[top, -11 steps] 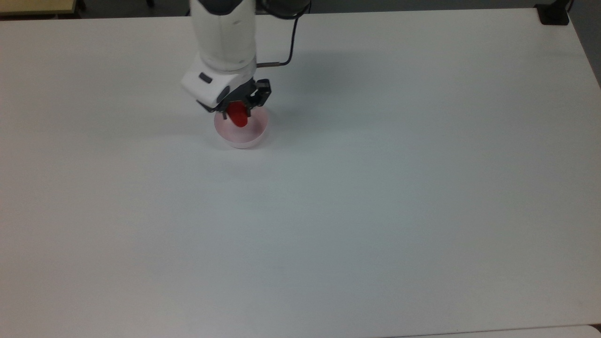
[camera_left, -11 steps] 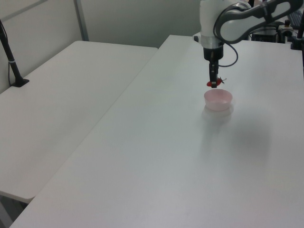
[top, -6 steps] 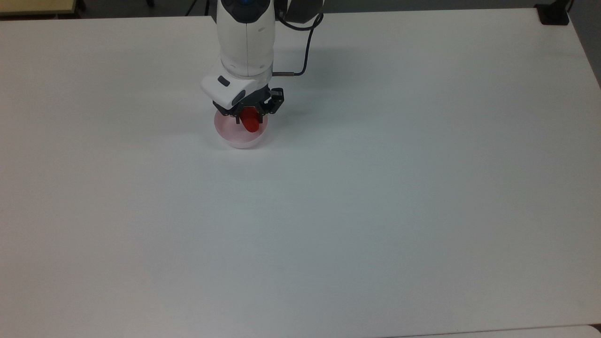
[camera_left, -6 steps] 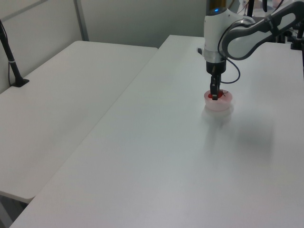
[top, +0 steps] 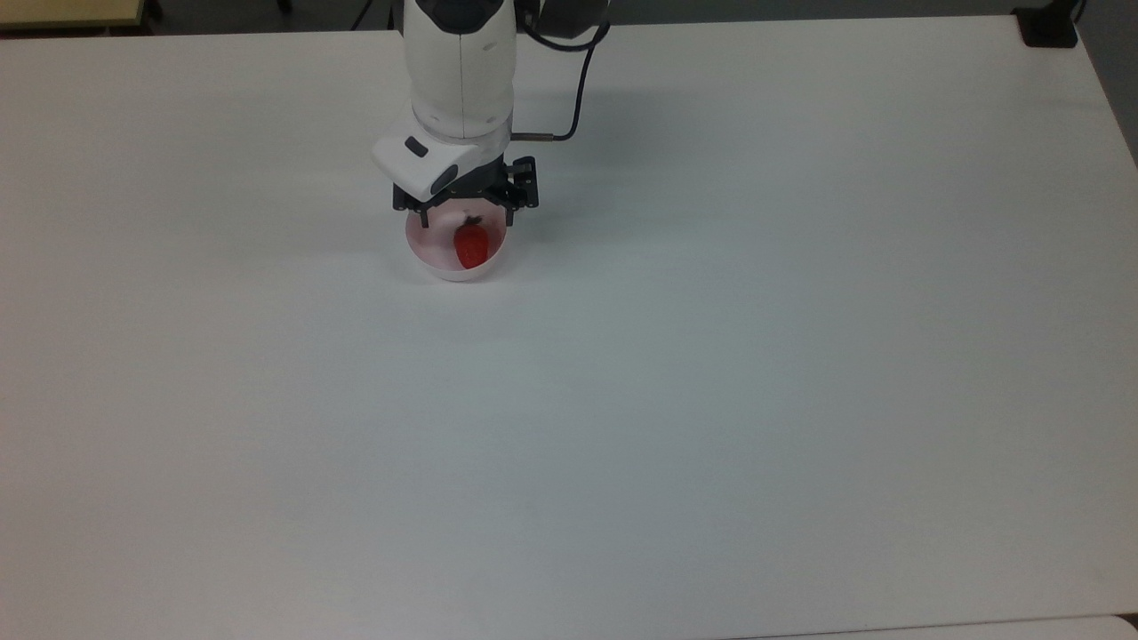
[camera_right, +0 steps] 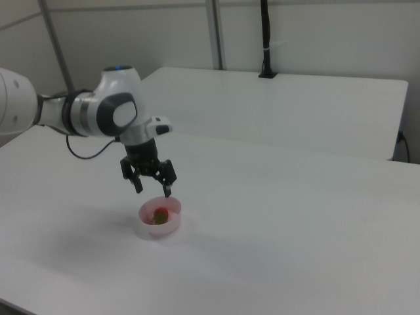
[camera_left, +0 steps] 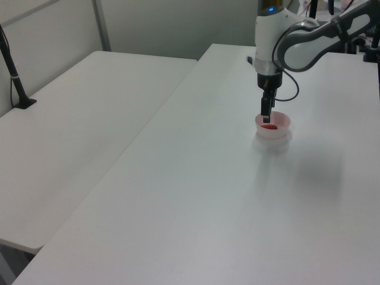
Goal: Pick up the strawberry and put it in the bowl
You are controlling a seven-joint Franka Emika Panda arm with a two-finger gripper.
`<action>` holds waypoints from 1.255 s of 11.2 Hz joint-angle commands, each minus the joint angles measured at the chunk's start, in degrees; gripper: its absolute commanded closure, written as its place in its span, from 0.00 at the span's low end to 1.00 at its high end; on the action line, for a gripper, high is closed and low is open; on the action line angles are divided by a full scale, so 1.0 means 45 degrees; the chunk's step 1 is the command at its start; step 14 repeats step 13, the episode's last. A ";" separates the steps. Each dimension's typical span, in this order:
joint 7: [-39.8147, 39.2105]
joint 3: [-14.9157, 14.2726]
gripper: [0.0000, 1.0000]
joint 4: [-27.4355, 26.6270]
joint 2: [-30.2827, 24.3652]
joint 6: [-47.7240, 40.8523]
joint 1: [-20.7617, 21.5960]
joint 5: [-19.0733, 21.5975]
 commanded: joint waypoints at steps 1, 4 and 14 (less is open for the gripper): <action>0.0334 -0.0046 0.00 0.1530 -0.0507 -0.2266 0.0341 -0.0038; 0.2862 -0.0046 0.00 0.2218 -0.1383 -0.3559 0.0791 -0.0037; 0.1135 -0.0339 0.00 0.4074 -0.2325 -0.6764 0.0363 0.0431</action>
